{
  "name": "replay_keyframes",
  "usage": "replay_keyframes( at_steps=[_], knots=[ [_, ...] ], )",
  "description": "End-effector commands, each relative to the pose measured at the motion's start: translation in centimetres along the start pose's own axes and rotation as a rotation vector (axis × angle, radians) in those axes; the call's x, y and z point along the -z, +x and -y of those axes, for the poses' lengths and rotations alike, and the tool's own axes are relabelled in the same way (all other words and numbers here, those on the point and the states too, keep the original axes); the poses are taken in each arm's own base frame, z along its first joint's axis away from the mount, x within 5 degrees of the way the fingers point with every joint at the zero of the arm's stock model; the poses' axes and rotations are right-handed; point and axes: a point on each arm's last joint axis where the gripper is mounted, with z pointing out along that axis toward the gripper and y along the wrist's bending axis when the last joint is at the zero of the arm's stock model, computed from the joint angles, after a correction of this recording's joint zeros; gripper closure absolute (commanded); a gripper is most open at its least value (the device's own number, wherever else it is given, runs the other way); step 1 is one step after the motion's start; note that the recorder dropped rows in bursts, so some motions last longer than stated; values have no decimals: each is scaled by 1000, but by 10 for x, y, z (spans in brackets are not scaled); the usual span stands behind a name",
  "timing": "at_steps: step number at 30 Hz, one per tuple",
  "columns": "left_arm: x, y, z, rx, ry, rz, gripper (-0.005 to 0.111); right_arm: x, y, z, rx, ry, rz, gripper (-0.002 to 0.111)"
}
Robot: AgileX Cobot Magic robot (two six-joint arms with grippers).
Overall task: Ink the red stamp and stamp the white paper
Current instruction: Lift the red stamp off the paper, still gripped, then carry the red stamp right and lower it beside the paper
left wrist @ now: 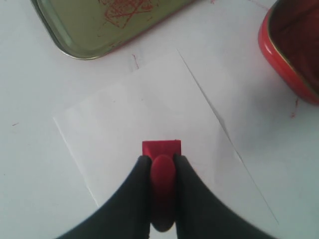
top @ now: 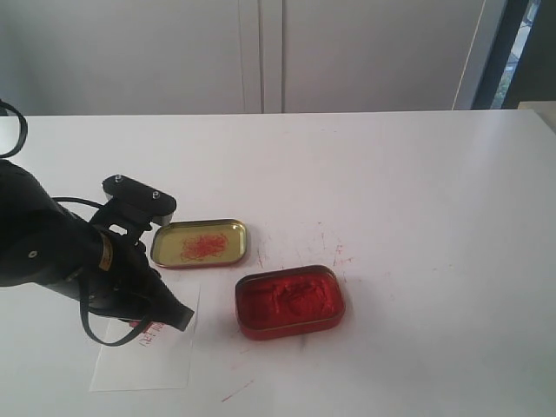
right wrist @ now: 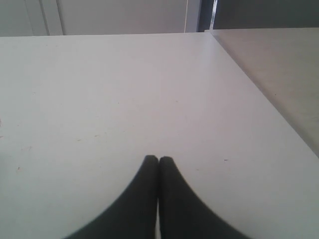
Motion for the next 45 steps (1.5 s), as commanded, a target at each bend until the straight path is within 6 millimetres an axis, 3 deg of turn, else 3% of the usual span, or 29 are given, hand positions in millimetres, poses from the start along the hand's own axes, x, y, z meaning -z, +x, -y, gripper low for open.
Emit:
replay_keyframes(
  at_steps=[1, 24, 31, 45],
  knots=[
    [2, 3, 0, -1, -2, -8, 107, 0, 0, 0, 2, -4, 14, 108],
    [9, -1, 1, -12, 13, -49, 107, 0, 0, 0, 2, -4, 14, 108],
    [27, -22, 8, -107, 132, -94, 107, 0, 0, 0, 2, -4, 14, 108],
    [38, -43, -16, -6, 408, 9, 107, 0, 0, 0, 2, -4, 14, 108]
  ],
)
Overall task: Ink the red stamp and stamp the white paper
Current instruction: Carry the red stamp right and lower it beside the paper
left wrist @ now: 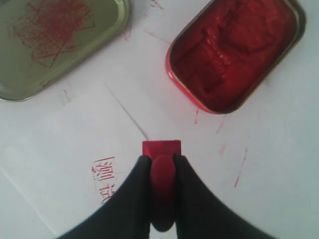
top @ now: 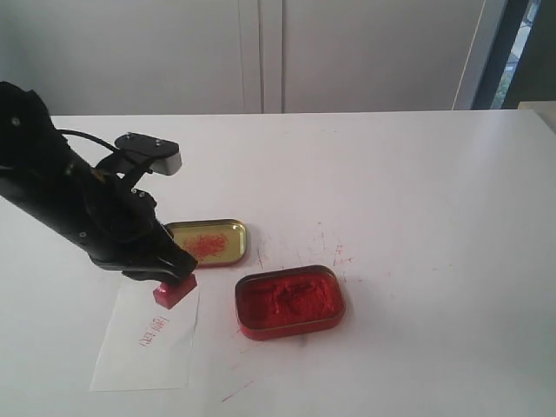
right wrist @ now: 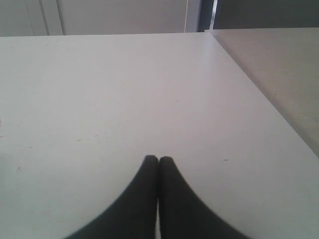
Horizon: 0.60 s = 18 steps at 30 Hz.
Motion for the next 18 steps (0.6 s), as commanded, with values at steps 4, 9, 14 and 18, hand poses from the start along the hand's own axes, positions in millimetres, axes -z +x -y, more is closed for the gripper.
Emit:
replay_keyframes(
  at_steps=[4, 9, 14, 18],
  knots=[
    [9, -6, -6, 15, 195, 84, 107, 0, 0, 0, 2, -4, 14, 108],
    [2, -8, -12, 34, 295, 107, 107, 0, 0, 0, 2, -4, 14, 108],
    [-12, -6, -17, 24, 357, 75, 107, 0, 0, 0, 2, -4, 14, 108],
    [-27, -2, -19, 20, 394, 15, 107, 0, 0, 0, 2, -4, 14, 108]
  ],
)
